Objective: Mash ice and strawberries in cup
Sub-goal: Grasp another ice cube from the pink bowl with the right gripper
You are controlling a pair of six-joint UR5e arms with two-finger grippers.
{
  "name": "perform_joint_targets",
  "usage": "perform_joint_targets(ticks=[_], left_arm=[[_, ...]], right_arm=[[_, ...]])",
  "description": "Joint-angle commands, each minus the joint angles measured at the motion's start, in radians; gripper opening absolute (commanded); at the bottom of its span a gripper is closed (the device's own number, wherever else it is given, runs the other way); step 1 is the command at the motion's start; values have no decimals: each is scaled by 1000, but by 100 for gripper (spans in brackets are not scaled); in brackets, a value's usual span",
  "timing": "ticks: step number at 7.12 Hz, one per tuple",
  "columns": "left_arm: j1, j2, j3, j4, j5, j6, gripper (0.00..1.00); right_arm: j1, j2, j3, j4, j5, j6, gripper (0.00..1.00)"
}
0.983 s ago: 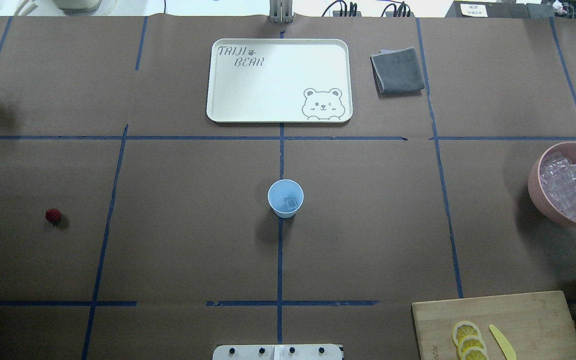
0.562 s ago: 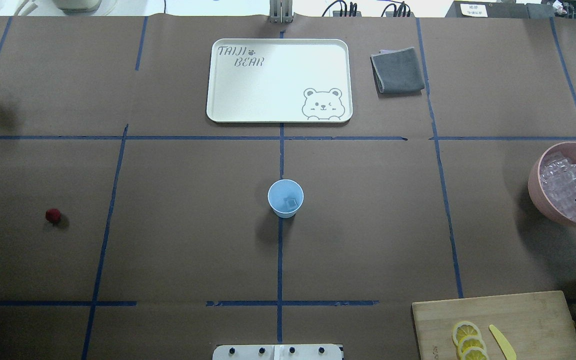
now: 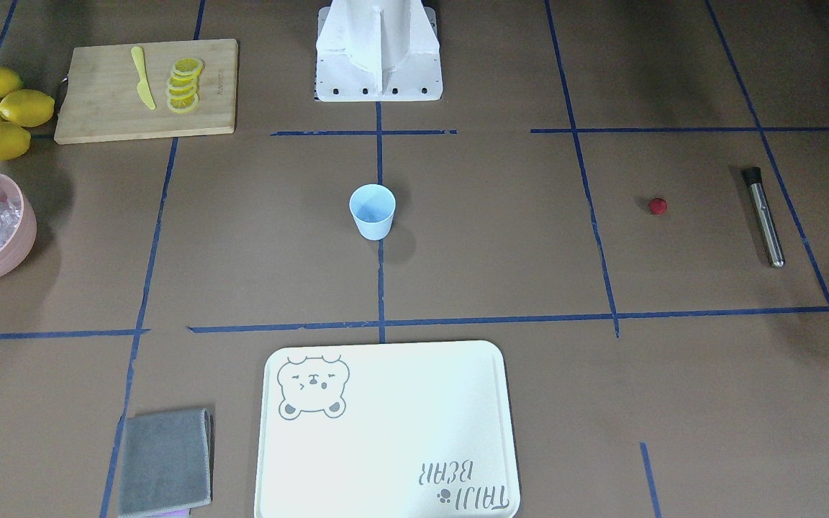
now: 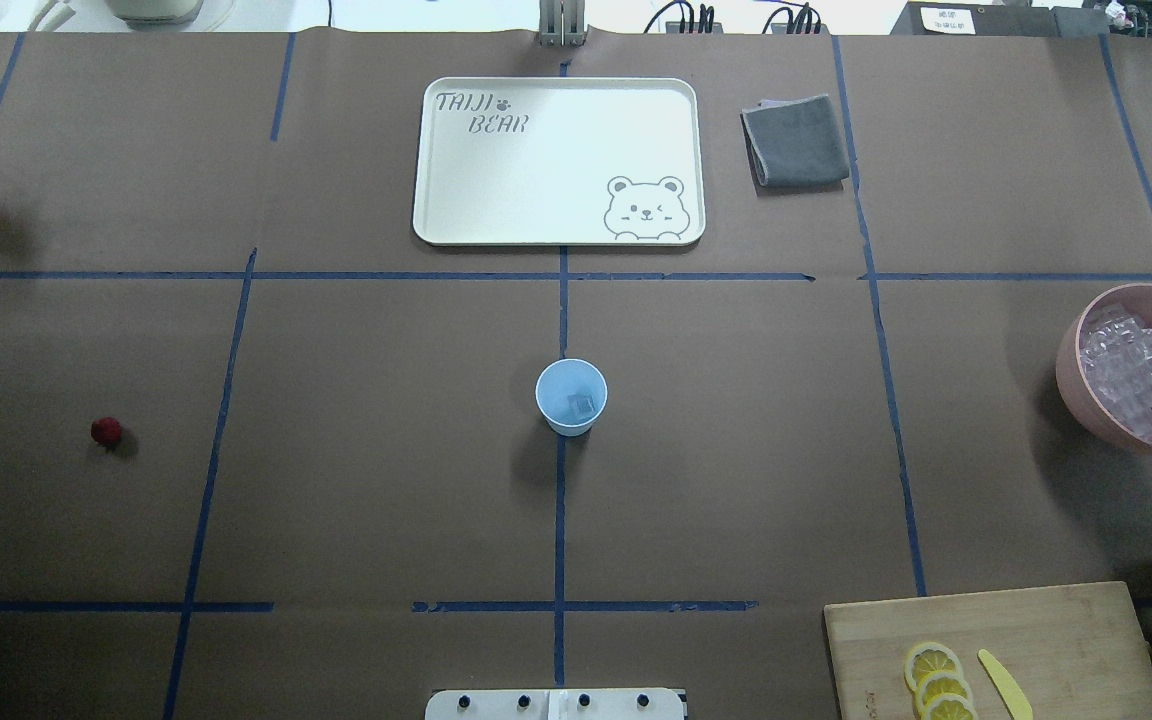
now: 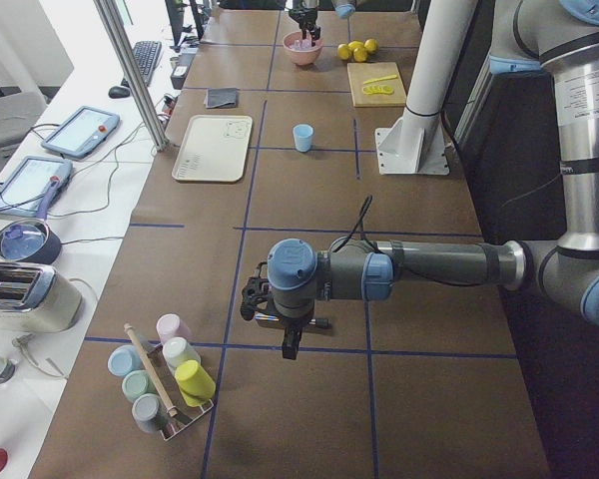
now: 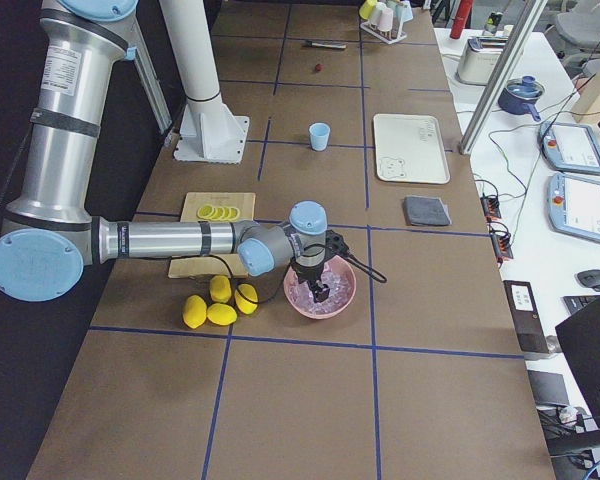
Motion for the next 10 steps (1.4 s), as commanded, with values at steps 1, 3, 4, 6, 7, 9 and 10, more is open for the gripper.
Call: perform_joint_targets(ticks=[1, 3, 4, 6, 7, 9, 10], left_arm=[[0, 0, -1, 0, 0, 0, 100], [0, 0, -2, 0, 0, 0, 100], [0, 0, -2, 0, 0, 0, 100], [0, 0, -4, 0, 0, 0, 100], [0, 0, -4, 0, 0, 0, 100], [0, 0, -4, 0, 0, 0, 100], [0, 0, -2, 0, 0, 0, 100]], right_arm=[[-1, -2, -2, -2, 0, -11, 26], [1, -2, -3, -8, 0, -11, 10], [10, -2, 0, -8, 3, -11, 6], [61, 7, 44, -27, 40, -5, 5], [80, 13, 119, -116, 63, 5, 5], [81, 76, 303, -330, 70, 197, 6], [55, 166, 311, -375, 71, 303, 6]])
